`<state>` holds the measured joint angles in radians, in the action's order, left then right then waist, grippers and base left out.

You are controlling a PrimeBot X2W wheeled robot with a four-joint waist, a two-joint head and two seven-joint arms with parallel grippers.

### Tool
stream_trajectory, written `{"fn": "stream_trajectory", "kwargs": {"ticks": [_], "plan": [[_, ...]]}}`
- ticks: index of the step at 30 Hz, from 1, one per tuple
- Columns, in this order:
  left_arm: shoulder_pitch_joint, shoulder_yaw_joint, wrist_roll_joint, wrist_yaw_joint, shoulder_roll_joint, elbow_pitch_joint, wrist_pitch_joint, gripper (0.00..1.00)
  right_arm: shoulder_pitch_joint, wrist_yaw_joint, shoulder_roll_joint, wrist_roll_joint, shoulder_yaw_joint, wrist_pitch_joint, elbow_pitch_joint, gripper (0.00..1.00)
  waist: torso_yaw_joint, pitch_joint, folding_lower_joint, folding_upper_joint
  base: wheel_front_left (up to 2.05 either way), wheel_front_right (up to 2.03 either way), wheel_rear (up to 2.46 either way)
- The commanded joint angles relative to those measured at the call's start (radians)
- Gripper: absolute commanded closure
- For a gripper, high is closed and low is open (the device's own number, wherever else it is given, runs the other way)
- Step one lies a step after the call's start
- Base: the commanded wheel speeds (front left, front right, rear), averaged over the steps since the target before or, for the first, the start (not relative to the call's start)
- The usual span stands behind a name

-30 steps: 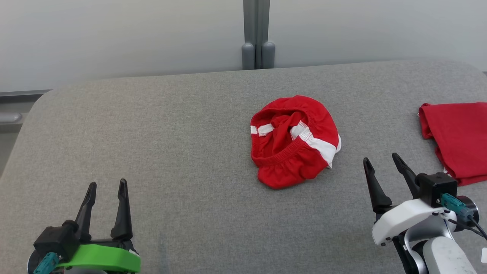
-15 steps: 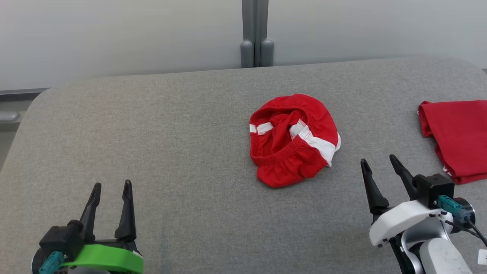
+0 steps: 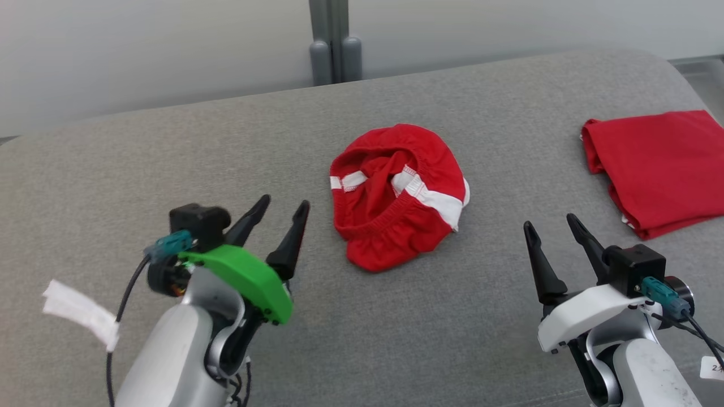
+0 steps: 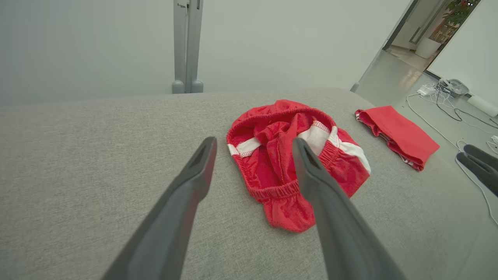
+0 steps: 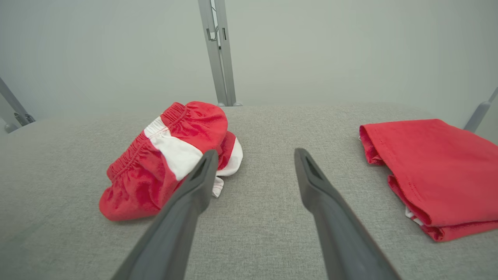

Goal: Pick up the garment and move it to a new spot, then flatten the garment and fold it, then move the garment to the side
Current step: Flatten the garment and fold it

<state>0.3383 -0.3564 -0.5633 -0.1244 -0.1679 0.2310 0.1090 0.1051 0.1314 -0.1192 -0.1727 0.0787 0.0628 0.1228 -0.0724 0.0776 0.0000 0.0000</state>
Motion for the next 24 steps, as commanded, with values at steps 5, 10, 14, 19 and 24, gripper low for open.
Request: {"fn": "stream_trajectory", "kwargs": {"ticks": [5,10,14,19,24], "plan": [[0.122,-0.147,-0.091,-0.007,0.0,0.044,0.06,0.0,0.035,-0.002,0.004,-0.004,0.016,0.018,0.008,0.0,-0.141,0.072,0.0,0.0,0.0,0.0,0.0],[0.206,-0.243,-0.148,-0.007,-0.025,0.11,0.053,0.0,0.051,-0.002,0.011,-0.009,0.026,0.033,0.023,0.0,-0.207,0.098,0.0,0.0,0.0,0.0,0.0],[0.268,-0.284,-0.178,-0.007,-0.033,0.187,0.068,0.0,0.05,-0.002,0.018,-0.012,0.025,0.048,0.041,0.0,-0.248,0.109,0.0,0.0,0.0,0.0,0.0],[0.33,-0.31,-0.191,-0.007,-0.038,0.269,0.087,0.0,0.056,-0.002,0.021,-0.011,0.028,0.056,0.054,0.0,-0.271,0.115,0.0,0.0,0.0,0.0,0.0],[0.372,-0.315,-0.183,0.009,-0.031,0.348,0.1,0.0,0.06,-0.002,0.024,-0.011,0.029,0.062,0.062,0.0,-0.279,0.115,0.0,0.0,0.0,0.0,0.0]]}}
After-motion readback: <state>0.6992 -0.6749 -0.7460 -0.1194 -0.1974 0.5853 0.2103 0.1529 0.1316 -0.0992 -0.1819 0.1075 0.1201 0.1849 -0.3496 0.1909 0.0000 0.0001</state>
